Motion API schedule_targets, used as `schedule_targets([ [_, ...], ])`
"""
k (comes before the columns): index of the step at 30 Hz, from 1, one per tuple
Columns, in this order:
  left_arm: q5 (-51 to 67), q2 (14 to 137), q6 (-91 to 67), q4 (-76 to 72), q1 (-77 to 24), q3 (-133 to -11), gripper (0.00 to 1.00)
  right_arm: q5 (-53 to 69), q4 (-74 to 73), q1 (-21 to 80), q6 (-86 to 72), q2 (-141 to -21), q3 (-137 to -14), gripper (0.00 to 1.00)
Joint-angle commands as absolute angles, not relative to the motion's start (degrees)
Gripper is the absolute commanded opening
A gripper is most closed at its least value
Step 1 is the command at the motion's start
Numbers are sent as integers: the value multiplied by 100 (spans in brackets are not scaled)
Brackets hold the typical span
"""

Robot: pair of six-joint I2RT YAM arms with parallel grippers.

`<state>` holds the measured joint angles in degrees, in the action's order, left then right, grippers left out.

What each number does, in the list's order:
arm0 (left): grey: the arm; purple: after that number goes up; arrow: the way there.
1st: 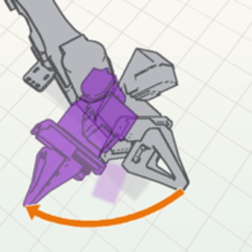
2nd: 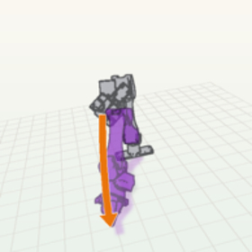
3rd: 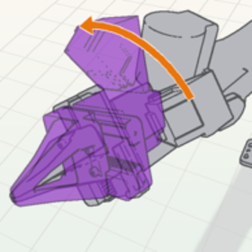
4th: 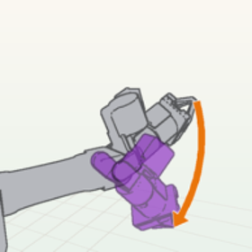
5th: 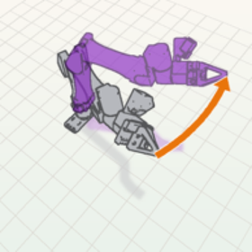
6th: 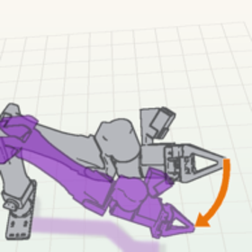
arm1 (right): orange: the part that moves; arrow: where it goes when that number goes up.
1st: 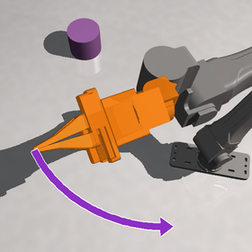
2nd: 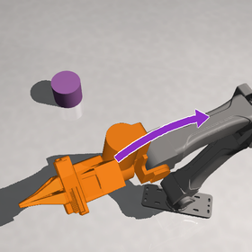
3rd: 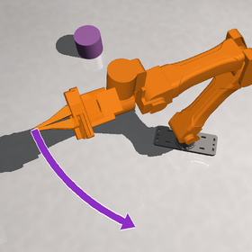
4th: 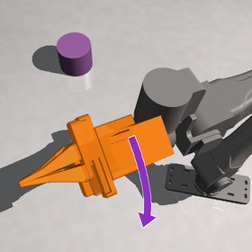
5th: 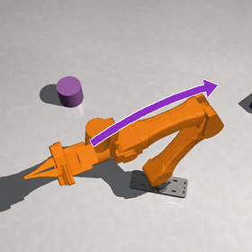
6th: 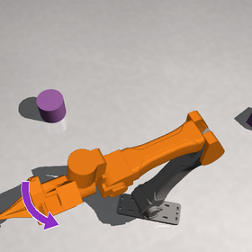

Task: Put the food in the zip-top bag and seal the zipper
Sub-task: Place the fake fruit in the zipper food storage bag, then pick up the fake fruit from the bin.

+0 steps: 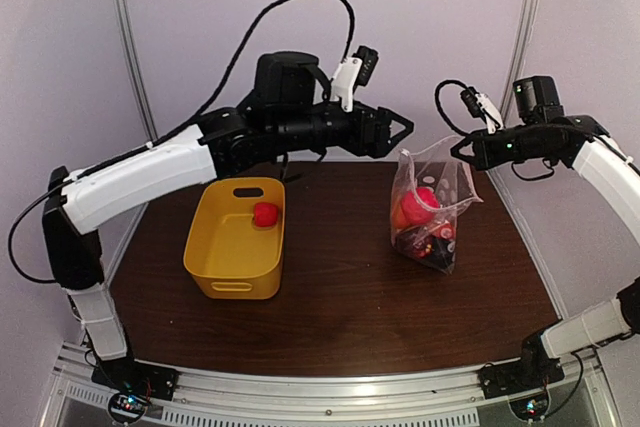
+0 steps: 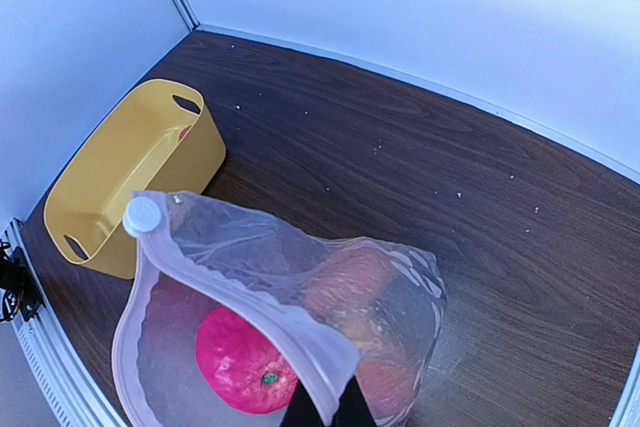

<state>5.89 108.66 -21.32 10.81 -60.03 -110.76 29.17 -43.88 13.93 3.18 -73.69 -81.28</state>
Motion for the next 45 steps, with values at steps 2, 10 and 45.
schedule_targets([
  [2, -958, 9834, -1622, 1743, -5728, -10037, 84, 3041, -4084, 1336, 316, -7117, -8006, 0],
  [10, -1391, 8776, -2435, 2184, -4832, -7897, 87, 2976, -4043, 1318, 351, -7040, -7919, 0],
  [45, -1143, 11427, -2958, 1950, -3230, -8338, 82, 2877, -4043, 1283, 400, -7013, -7805, 0],
])
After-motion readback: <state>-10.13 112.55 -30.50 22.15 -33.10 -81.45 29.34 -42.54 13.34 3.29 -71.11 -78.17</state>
